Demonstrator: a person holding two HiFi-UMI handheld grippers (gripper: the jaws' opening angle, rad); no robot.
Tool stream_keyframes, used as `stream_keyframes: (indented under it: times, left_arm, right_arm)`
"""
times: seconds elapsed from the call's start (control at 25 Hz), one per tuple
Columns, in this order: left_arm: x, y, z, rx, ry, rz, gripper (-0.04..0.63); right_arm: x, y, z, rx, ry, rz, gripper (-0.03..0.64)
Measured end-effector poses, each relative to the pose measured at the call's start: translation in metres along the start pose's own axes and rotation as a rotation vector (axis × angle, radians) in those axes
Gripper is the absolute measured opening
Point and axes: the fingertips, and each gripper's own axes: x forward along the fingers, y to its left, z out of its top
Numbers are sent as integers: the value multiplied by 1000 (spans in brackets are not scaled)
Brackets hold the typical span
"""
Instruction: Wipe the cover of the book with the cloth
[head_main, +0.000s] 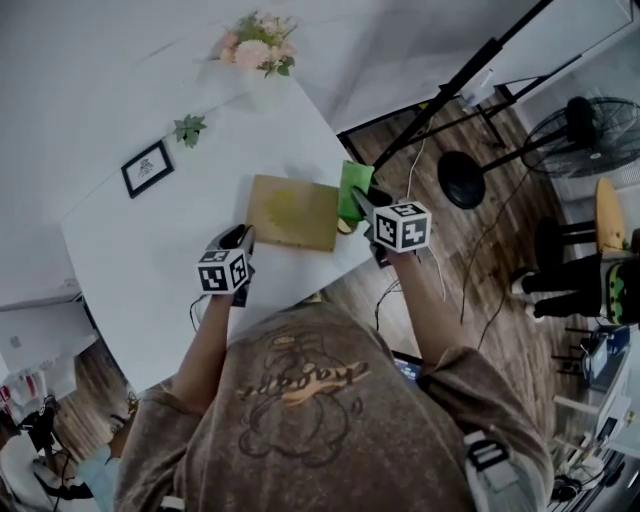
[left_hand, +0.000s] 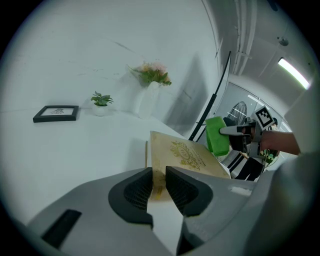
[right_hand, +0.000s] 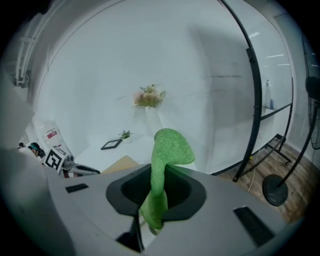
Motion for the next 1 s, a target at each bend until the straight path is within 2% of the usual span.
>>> stream_keyframes:
  times: [0.24,0.52,0.84,1.0]
  left_arm:
    - [0,1,-1,6,2,-8,83]
    - [0,2,0,-7,-2,-12,83]
    - [1,3,-1,-20,-12,-19,83]
    - [1,6,-1,-27,-19,-19,83]
  right_arm:
    - [24,85,37,-11,-60,172,63]
    - [68,174,43,-80,-17,333,63]
    - [110,212,21,-125,70,386,63]
    - [129,215,0,-160,134,361,63]
